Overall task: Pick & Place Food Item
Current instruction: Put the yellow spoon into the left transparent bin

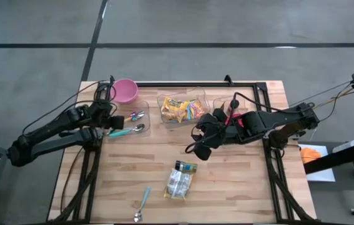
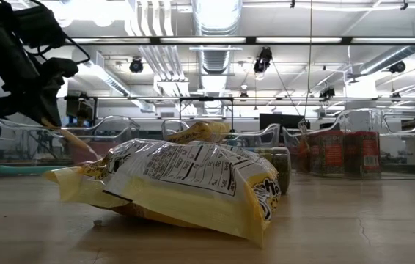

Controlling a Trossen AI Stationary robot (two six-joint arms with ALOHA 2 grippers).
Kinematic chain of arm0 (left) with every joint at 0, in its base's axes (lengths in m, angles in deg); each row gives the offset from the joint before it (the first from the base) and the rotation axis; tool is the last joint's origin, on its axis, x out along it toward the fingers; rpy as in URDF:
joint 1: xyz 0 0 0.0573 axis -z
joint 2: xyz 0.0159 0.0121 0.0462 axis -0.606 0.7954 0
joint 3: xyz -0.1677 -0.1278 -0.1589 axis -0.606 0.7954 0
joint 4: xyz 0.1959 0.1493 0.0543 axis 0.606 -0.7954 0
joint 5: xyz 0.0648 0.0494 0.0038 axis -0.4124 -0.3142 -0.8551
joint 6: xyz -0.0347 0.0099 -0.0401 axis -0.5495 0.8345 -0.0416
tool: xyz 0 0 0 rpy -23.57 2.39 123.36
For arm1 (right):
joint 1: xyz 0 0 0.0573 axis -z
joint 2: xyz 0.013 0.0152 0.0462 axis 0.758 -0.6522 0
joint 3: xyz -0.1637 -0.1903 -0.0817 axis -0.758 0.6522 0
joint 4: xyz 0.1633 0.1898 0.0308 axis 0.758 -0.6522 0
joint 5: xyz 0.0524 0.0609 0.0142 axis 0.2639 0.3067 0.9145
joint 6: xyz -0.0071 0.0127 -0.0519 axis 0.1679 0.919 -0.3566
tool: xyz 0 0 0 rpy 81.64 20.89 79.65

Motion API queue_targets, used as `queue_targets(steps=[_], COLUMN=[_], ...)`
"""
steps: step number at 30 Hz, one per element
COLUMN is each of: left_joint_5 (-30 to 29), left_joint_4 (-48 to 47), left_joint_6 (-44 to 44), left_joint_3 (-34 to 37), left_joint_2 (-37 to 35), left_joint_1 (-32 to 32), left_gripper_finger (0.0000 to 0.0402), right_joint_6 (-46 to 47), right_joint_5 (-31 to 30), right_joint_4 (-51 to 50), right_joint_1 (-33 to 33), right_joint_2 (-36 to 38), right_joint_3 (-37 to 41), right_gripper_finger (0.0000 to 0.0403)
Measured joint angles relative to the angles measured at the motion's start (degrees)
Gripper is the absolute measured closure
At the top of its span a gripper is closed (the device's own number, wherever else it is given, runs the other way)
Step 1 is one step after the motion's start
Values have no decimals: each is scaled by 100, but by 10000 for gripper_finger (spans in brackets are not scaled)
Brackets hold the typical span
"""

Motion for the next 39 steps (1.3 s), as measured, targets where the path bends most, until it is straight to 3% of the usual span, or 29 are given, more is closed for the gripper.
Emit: queue_targets(steps=[10, 16, 25, 39], left_joint_5=[78, 129, 301, 102], left_joint_4=[-210, -231, -286, -506], left_joint_6=[-4, 65, 471, 1406], left_joint_3=[0, 4, -18, -526], left_joint_2=[-2, 80, 783, 2037], left_joint_1=[0, 0, 7, 11], left_gripper_finger=[341, 365, 370, 371], right_joint_6=[-2, -2, -2, -14], right_joint_5=[6, 7, 7, 11], right_joint_4=[0, 0, 0, 0], right_joint_1=[0, 0, 0, 0], right_joint_2=[0, 0, 0, 0], right_joint_3=[0, 0, 0, 1], right_gripper_finger=[221, 221, 221, 221])
